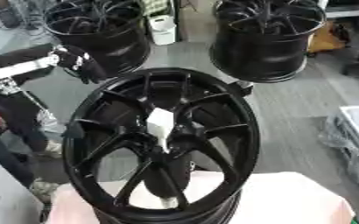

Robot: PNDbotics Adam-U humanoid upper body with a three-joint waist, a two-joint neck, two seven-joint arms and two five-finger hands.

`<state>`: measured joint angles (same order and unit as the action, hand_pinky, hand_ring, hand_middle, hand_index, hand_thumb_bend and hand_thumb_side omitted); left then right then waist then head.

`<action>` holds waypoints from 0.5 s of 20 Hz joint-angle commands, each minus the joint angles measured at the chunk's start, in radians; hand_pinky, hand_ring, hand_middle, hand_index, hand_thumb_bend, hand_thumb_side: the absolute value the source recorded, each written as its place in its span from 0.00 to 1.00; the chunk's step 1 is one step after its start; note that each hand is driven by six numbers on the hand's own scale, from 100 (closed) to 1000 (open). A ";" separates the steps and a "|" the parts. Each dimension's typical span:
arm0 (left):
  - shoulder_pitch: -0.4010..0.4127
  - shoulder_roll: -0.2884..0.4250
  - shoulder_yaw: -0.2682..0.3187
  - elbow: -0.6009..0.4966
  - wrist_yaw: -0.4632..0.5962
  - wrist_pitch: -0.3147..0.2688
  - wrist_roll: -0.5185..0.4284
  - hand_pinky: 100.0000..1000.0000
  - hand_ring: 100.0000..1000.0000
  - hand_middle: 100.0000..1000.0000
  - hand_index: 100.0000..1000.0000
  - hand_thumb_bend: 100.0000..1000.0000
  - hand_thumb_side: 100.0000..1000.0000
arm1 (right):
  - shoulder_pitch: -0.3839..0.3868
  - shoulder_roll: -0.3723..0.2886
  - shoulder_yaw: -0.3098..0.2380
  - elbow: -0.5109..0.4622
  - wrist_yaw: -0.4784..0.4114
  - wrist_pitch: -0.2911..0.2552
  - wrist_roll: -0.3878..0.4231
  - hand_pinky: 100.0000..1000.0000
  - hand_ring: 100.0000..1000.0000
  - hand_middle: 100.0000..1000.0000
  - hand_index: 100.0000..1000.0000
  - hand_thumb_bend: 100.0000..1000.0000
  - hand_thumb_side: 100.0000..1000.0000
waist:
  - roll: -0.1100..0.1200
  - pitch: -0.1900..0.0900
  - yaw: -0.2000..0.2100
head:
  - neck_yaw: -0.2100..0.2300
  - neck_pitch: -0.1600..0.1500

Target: Pull the pin out of the wheel hub.

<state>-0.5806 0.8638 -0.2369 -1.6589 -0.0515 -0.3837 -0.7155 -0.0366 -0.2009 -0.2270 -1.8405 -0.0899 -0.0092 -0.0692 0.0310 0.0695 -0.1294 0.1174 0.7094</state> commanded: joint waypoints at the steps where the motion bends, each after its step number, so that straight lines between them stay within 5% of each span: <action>1: -0.071 0.006 -0.067 0.043 -0.025 -0.035 -0.031 0.57 0.60 0.67 0.75 0.62 0.20 | -0.012 -0.025 0.004 -0.009 -0.006 -0.002 0.008 0.69 0.78 0.78 0.92 0.00 0.72 | -0.001 -0.016 -0.004 | 0.008 0.002; 10: -0.289 -0.190 -0.200 0.237 -0.116 -0.043 -0.123 0.51 0.53 0.66 0.75 0.66 0.27 | -0.009 -0.022 0.000 -0.007 -0.007 0.000 0.004 0.69 0.78 0.78 0.92 0.00 0.73 | 0.001 -0.016 0.015 | -0.006 0.005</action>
<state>-0.8441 0.6768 -0.4350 -1.4406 -0.1559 -0.3568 -0.7594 -0.0360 -0.2010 -0.2220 -1.8400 -0.0930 -0.0072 -0.0647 0.0335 0.0694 -0.1148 0.1163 0.7178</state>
